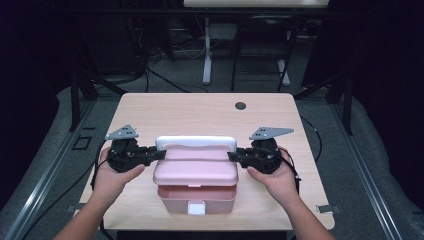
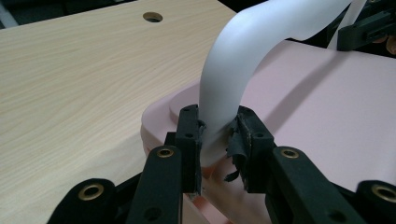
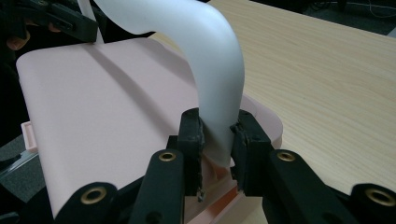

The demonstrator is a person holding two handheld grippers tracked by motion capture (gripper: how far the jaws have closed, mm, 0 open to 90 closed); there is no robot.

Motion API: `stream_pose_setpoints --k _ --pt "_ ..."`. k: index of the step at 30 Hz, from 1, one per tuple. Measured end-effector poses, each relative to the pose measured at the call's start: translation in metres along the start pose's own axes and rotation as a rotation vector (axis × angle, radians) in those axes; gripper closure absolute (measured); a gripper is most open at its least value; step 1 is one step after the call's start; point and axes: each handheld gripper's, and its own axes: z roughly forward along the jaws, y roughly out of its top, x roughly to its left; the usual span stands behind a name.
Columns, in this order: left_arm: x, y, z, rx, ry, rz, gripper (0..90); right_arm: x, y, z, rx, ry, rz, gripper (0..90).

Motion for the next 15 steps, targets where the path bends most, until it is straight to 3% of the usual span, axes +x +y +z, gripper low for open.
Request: stream_pose_setpoints --k 10,15 --pt "0.002 0.001 -0.011 -0.029 0.000 -0.013 71.3 -0.002 0.001 -0.001 -0.010 0.013 0.022 74.4" --pt "0.001 -0.002 -0.020 -0.027 0.014 0.012 74.2 -0.002 0.001 -0.001 -0.008 0.016 0.025 74.4"
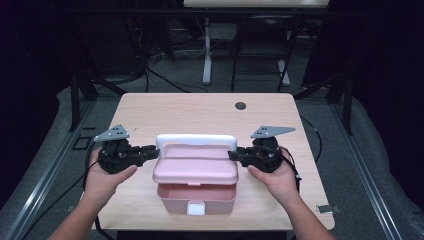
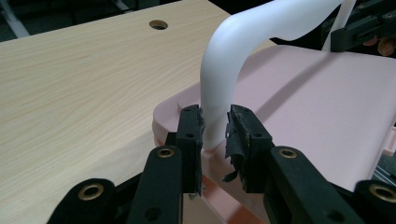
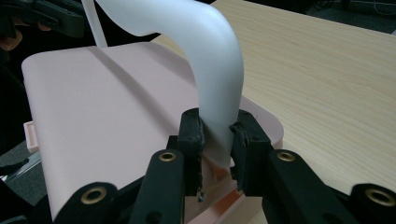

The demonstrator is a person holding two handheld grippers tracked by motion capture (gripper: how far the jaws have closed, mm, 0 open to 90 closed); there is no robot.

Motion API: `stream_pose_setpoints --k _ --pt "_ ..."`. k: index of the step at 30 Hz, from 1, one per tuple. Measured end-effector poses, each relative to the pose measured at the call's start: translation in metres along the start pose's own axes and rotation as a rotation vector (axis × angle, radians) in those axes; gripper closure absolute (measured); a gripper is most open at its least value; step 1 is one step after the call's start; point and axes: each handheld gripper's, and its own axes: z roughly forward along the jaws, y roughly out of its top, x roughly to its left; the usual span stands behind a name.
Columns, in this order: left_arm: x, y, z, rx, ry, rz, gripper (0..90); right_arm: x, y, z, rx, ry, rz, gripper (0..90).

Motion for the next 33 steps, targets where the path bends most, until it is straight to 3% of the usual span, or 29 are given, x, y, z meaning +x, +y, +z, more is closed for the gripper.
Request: stream_pose_setpoints --k 17,33 --pt "0.002 -0.021 -0.019 0.001 0.007 -0.012 89.0 -0.001 0.002 -0.001 0.002 0.007 0.011 74.4" --pt "-0.002 -0.046 -0.015 0.030 0.003 -0.010 89.9 -0.001 0.002 -0.001 -0.001 0.007 0.011 74.4"
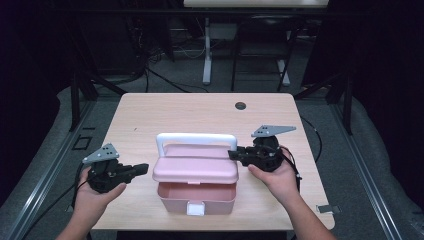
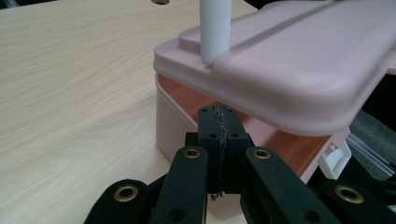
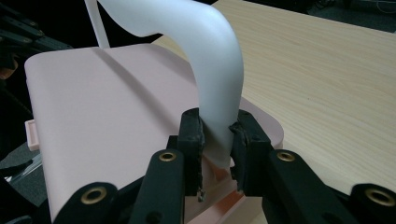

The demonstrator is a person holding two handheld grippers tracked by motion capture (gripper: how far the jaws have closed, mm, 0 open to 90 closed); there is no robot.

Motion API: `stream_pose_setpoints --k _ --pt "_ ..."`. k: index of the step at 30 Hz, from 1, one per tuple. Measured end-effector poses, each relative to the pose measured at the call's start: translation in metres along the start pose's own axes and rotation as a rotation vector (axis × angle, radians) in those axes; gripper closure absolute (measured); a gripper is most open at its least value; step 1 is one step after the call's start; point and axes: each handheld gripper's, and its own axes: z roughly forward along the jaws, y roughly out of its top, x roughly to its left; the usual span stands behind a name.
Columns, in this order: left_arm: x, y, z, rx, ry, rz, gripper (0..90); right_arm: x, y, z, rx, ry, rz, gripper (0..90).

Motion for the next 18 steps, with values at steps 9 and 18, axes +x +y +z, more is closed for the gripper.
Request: stream_pose_setpoints --k 9,18 --pt "-0.005 -0.008 0.009 0.014 -0.025 -0.002 90.0 0.000 -0.001 0.000 -0.002 -0.001 -0.002 74.4" --pt "-0.016 -0.012 0.022 0.037 -0.057 0.006 90.0 0.000 -0.001 0.000 0.000 0.000 0.000 74.4"
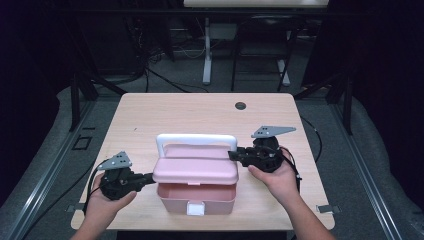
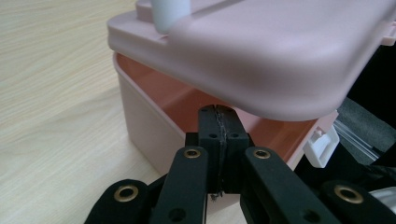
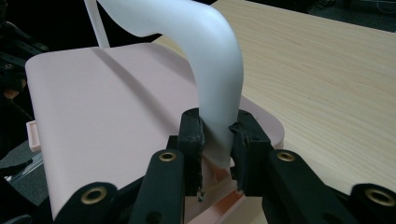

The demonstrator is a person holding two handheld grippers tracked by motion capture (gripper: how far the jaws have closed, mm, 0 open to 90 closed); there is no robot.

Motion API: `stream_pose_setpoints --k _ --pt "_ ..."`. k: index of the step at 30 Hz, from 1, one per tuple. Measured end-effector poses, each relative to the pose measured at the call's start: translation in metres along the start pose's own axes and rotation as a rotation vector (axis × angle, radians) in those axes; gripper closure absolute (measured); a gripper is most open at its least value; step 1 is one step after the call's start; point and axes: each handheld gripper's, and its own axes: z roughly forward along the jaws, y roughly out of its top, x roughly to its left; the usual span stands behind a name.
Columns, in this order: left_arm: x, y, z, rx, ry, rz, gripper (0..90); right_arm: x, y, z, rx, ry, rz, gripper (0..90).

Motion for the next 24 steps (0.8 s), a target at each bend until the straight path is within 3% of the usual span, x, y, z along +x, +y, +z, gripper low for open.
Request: stream_pose_setpoints --k 24 --pt "-0.015 0.001 0.013 0.029 -0.052 0.035 90.0 -0.001 -0.003 0.002 0.000 0.006 0.005 74.4"
